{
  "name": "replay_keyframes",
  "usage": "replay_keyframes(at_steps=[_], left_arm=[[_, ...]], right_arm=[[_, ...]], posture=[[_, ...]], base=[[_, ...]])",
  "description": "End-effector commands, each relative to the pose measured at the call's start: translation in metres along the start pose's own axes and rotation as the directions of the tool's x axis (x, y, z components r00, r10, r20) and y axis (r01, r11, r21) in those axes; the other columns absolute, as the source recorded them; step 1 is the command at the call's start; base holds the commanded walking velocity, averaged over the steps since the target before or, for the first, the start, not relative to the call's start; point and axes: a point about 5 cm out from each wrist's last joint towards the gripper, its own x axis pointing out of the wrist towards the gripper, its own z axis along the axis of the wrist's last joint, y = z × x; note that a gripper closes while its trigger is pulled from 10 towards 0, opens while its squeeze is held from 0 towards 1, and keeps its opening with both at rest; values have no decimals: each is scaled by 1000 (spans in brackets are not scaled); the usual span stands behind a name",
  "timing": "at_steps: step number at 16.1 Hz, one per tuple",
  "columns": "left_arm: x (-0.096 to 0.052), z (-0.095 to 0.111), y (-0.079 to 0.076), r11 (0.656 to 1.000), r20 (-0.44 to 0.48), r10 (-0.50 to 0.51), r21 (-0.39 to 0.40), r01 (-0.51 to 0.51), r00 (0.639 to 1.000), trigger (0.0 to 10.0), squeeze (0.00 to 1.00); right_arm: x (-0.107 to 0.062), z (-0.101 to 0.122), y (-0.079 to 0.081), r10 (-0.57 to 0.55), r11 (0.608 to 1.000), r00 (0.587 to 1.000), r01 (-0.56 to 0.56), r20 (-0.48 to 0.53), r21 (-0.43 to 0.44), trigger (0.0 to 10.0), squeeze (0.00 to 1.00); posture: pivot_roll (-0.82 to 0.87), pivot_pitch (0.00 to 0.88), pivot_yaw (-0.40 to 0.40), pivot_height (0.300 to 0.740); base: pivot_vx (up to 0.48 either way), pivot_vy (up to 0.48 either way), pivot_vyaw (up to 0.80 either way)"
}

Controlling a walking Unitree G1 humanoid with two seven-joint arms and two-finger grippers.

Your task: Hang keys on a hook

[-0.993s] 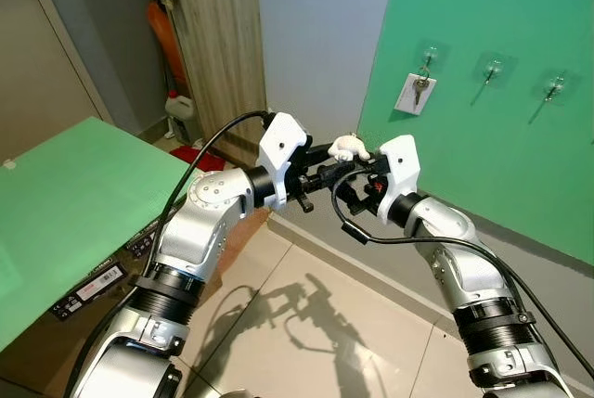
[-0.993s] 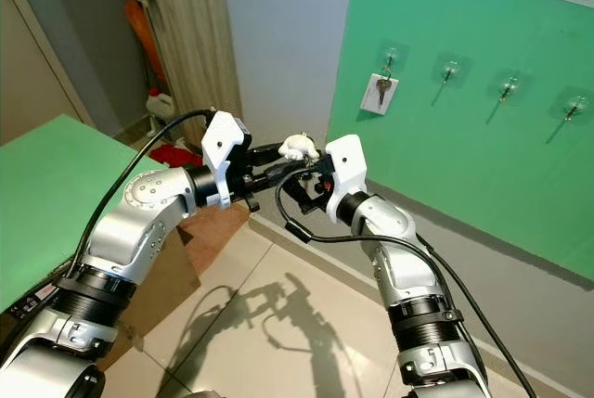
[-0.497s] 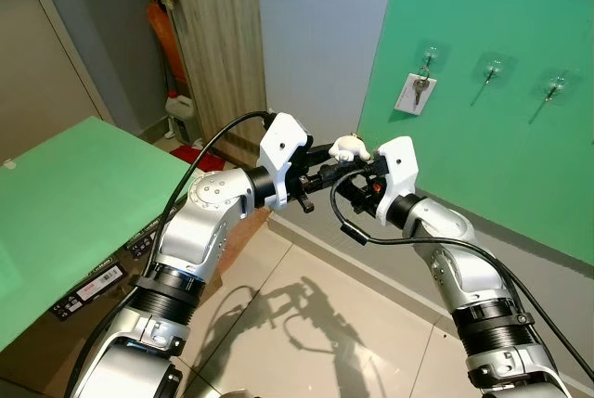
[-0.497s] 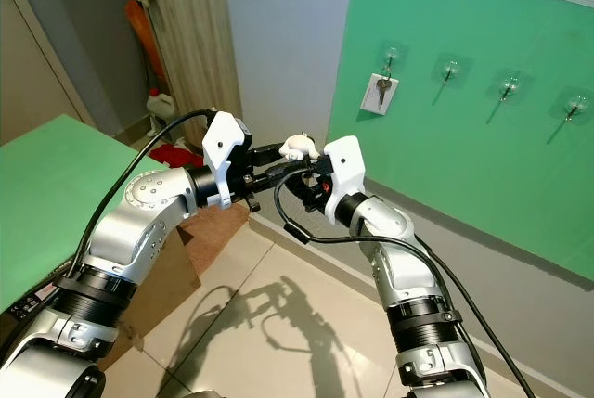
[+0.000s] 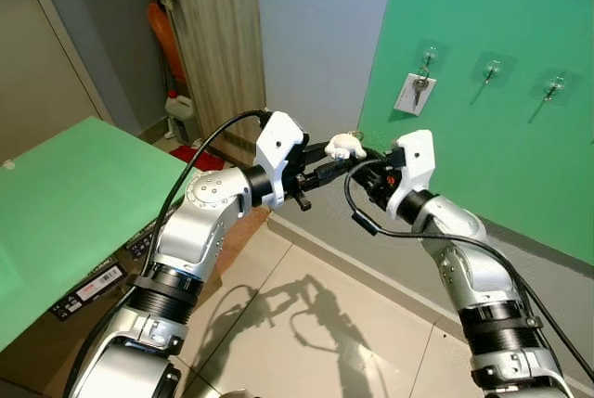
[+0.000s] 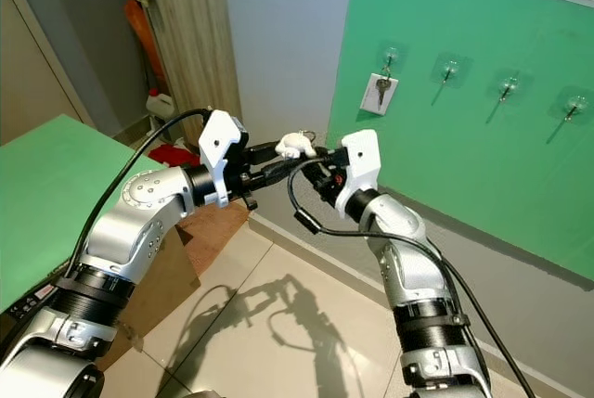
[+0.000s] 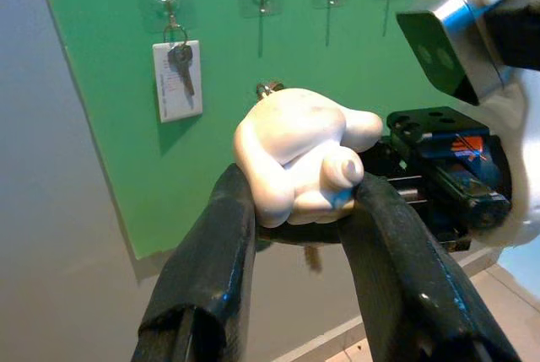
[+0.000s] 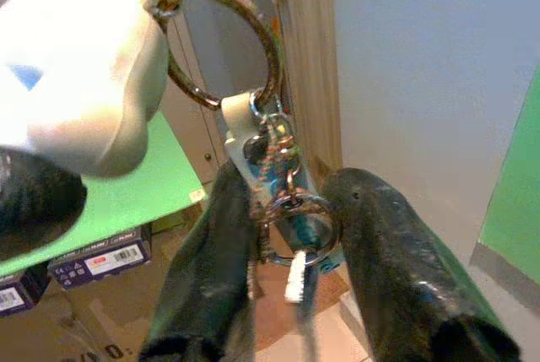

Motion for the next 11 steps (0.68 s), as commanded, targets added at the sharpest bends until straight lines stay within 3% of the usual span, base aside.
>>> replay_keyframes(at_steps=[1, 11], left_arm=[[1, 6, 4, 1000, 9, 7, 17, -7, 1000, 0, 0], [0, 7, 10, 999, 15, 46, 21, -46, 999, 0, 0]], right_arm=[[-2, 3, -1, -7, 1000, 1000, 7, 14, 12, 0, 0], [-3, 0, 0, 8, 1000, 1000, -8, 4, 7, 0, 0]], posture=[[-14, 0, 25, 740], [-12, 0, 24, 740]], base=[[0, 0, 0], [0, 0, 0]])
